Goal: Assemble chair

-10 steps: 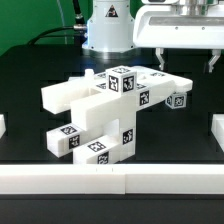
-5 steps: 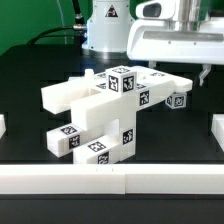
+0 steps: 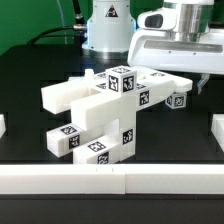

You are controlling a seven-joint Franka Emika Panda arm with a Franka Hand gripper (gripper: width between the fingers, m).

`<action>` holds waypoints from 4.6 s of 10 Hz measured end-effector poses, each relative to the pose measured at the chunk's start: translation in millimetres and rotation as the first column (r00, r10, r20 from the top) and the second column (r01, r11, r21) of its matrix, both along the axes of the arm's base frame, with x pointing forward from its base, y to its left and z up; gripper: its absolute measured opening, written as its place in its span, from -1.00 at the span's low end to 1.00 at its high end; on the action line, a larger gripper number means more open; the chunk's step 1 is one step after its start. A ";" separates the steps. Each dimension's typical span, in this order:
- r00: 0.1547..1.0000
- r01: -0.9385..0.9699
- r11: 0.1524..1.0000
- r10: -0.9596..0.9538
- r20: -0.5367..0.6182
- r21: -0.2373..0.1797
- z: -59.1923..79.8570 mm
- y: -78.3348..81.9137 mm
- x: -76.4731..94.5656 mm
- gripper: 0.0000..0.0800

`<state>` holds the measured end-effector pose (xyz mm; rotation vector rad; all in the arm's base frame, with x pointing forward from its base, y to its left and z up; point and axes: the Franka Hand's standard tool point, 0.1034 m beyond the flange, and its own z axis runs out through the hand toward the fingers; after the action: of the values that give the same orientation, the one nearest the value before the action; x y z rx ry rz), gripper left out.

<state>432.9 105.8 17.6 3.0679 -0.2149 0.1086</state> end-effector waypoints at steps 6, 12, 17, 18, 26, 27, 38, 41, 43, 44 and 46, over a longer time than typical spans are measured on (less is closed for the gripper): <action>1.000 -0.005 1.000 0.005 -0.020 -0.014 -11.7 -2.2 -4.3 0.62; 1.000 -0.005 1.000 0.005 -0.019 -0.014 -11.4 -1.8 -3.7 -0.28; 1.000 0.003 1.000 -0.003 -0.012 0.022 16.3 5.2 -2.0 -0.28; 1.000 0.014 0.999 -0.013 -0.029 0.044 34.5 8.2 -1.2 -0.28; 0.987 -0.161 0.981 0.159 0.029 0.106 128.3 -95.2 56.6 -0.28; 0.987 -0.161 0.981 0.158 0.029 0.106 128.2 -92.9 56.0 -0.28; 0.942 -0.324 0.942 0.330 -0.057 0.085 113.1 -169.2 100.3 -0.28; 0.942 -0.325 0.943 0.330 -0.062 0.073 108.7 -176.8 107.0 -0.28; 0.942 -0.326 0.943 0.330 -0.062 0.071 108.5 -176.9 108.5 -0.28; 0.942 -0.324 0.943 0.329 -0.063 0.071 107.6 -177.0 107.8 -0.28; 0.942 -0.323 0.944 0.328 -0.066 0.070 105.3 -175.6 107.7 -0.28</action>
Offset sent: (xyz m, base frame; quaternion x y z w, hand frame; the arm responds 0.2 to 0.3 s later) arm 0.0014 0.0004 -0.0130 -0.0046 0.0087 -0.0046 0.9999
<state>540.7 -69.8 122.9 3.1283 0.3021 -0.0001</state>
